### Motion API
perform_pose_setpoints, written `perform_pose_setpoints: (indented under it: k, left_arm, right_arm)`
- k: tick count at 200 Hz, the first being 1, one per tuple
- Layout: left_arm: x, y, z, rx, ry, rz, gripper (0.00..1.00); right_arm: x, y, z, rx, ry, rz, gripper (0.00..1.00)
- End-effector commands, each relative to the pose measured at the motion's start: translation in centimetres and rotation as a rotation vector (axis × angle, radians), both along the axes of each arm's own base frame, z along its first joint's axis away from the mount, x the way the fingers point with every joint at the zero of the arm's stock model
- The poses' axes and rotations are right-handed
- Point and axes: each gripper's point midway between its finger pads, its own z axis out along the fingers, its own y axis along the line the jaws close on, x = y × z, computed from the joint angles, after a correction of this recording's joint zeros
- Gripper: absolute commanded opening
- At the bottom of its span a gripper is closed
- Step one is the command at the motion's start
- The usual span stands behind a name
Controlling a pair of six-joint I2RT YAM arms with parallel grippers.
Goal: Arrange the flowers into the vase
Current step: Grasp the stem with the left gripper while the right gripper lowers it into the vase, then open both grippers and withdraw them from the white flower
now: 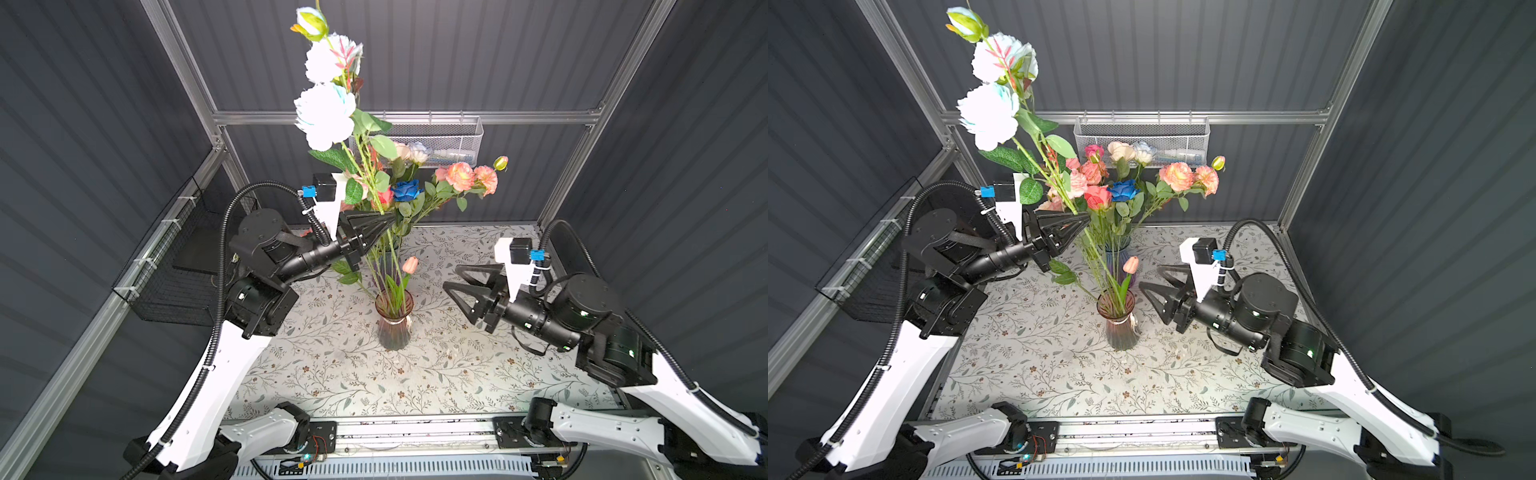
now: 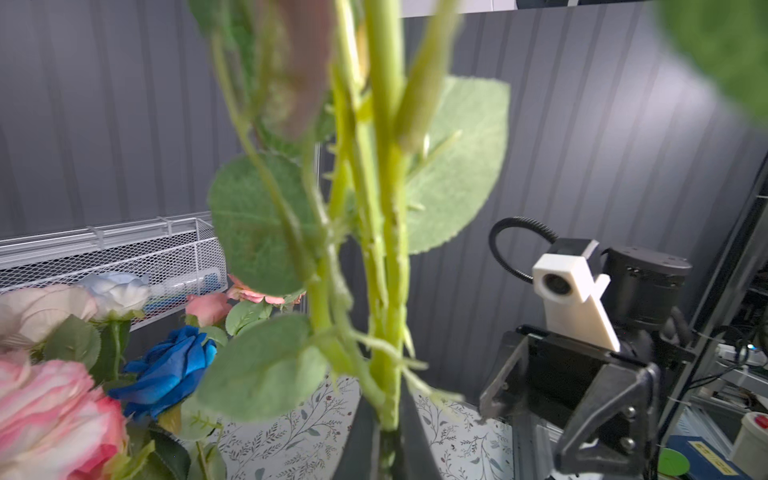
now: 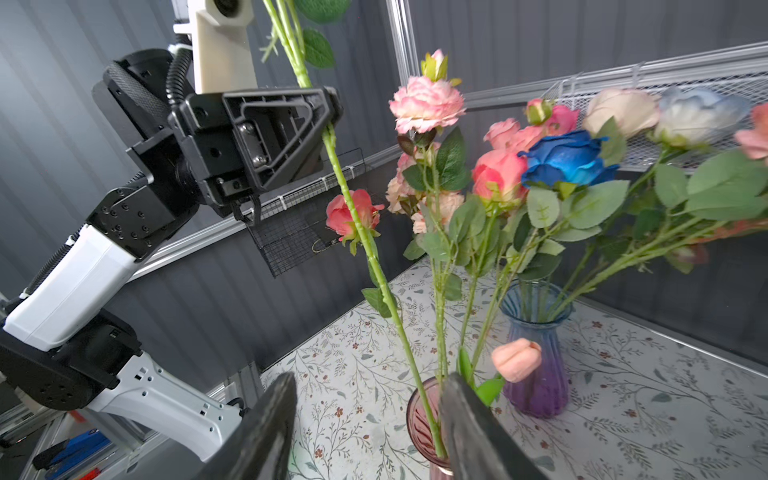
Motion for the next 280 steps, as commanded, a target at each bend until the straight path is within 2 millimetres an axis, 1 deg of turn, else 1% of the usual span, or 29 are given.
perform_pose_setpoints:
  k: [1,22,41,78,81,82,84,100,106,114,122,130,142,144,147,149,171,188,194,208,213,218,232,239,241,242,247,263,280]
  left_arm:
    - [2.2,-0.4,-0.4,0.031,-0.042,0.065,0.0]
    - [3.0,-0.8,-0.6,0.038,-0.046,0.074,0.0]
    - [3.6,-1.1,-1.8,0.052,-0.014,0.073,0.0]
    - [4.1,-1.5,-6.4,0.073,0.108,0.059,0.0]
    - [4.1,-1.4,-6.5,0.07,0.114,0.059,0.0]
    - [4.2,-1.6,-7.3,0.079,0.13,0.057,0.0]
    - [4.4,-1.7,-8.0,0.086,0.145,0.056,0.0]
    - [4.5,-1.7,-10.3,0.106,0.216,0.058,0.01]
    - [4.5,-1.6,-11.0,0.11,0.235,0.064,0.15]
    - [4.3,-1.2,-11.2,0.104,0.246,0.078,0.45]
    - [4.0,-0.8,-11.1,0.093,0.248,0.091,0.65]
    - [3.6,-0.3,-10.6,0.078,0.24,0.103,0.77]
    - [3.1,0.3,-9.6,0.055,0.225,0.117,0.88]
    - [3.0,0.4,-9.3,0.05,0.22,0.12,0.91]
    - [2.8,0.5,-9.0,0.043,0.217,0.119,0.98]
    - [2.7,0.6,-8.8,0.039,0.215,0.119,0.99]
    - [1.4,1.4,-6.4,-0.013,0.188,0.114,1.0]
    - [0.4,2.6,-4.7,-0.058,0.167,0.139,1.0]
    - [0.0,3.2,-4.1,-0.078,0.158,0.157,1.0]
    - [-0.8,4.8,-3.4,-0.118,0.153,0.21,1.0]
    - [-0.7,5.8,-3.3,-0.139,0.158,0.263,1.0]
    - [-1.1,6.7,-3.2,-0.159,0.156,0.293,1.0]
    - [-2.0,9.1,-3.6,-0.206,0.16,0.376,1.0]
    - [-2.4,10.3,-4.0,-0.226,0.165,0.425,1.0]
    - [-2.2,10.6,-4.4,-0.227,0.175,0.445,1.0]
    - [-2.5,10.9,-4.2,-0.233,0.17,0.444,1.0]
    - [-2.8,11.7,-4.6,-0.245,0.178,0.477,1.0]
    - [-3.4,14.0,-6.6,-0.254,0.218,0.572,1.0]
    - [-3.6,16.3,-9.6,-0.242,0.292,0.684,1.0]
  right_arm:
    - [0.7,-0.9,-1.6,-0.057,0.006,-0.062,0.58]
    - [0.5,-1.4,-1.7,-0.055,0.007,-0.068,0.58]
    - [0.5,-1.7,-1.9,-0.053,0.011,-0.078,0.58]
    - [0.7,-2.2,-2.4,-0.056,0.01,-0.103,0.59]
    - [0.7,-2.2,-2.4,-0.057,0.009,-0.105,0.59]
    - [0.7,-2.2,-2.4,-0.058,0.009,-0.105,0.59]
    - [0.8,-2.2,-2.4,-0.059,0.009,-0.105,0.59]
    - [0.9,-2.1,-2.5,-0.061,0.009,-0.108,0.6]
    - [0.9,-2.0,-2.5,-0.061,0.007,-0.107,0.6]
    - [0.9,-2.0,-2.6,-0.063,0.008,-0.108,0.61]
    - [0.9,-1.9,-2.7,-0.062,0.008,-0.105,0.62]
    - [1.0,-1.9,-2.7,-0.063,0.009,-0.107,0.65]
    - [1.0,-1.9,-2.7,-0.061,0.009,-0.11,0.68]
    - [1.0,-1.9,-2.7,-0.061,0.008,-0.11,0.69]
    - [1.1,-1.9,-2.8,-0.062,0.01,-0.11,0.69]
    - [1.1,-1.9,-2.8,-0.062,0.01,-0.111,0.7]
    - [1.1,-2.0,-2.8,-0.055,0.008,-0.114,0.73]
    - [1.1,-2.2,-3.0,-0.051,0.009,-0.123,0.75]
    - [1.1,-2.4,-3.0,-0.049,0.011,-0.129,0.76]
    - [1.2,-2.6,-3.5,-0.052,0.014,-0.141,0.77]
    - [1.3,-2.8,-3.7,-0.052,0.015,-0.148,0.78]
    - [1.3,-3.0,-3.8,-0.049,0.015,-0.157,0.78]
    - [1.5,-3.5,-4.4,-0.039,0.016,-0.184,0.8]
    - [1.8,-3.9,-4.7,-0.033,0.018,-0.209,0.81]
    - [1.9,-4.1,-4.9,-0.031,0.02,-0.223,0.82]
    - [2.0,-4.2,-5.0,-0.03,0.022,-0.229,0.82]
    - [2.2,-4.4,-5.2,-0.027,0.025,-0.247,0.83]
    - [2.7,-5.2,-6.3,-0.023,0.029,-0.299,0.88]
    - [3.2,-5.5,-7.6,-0.032,0.04,-0.335,0.99]
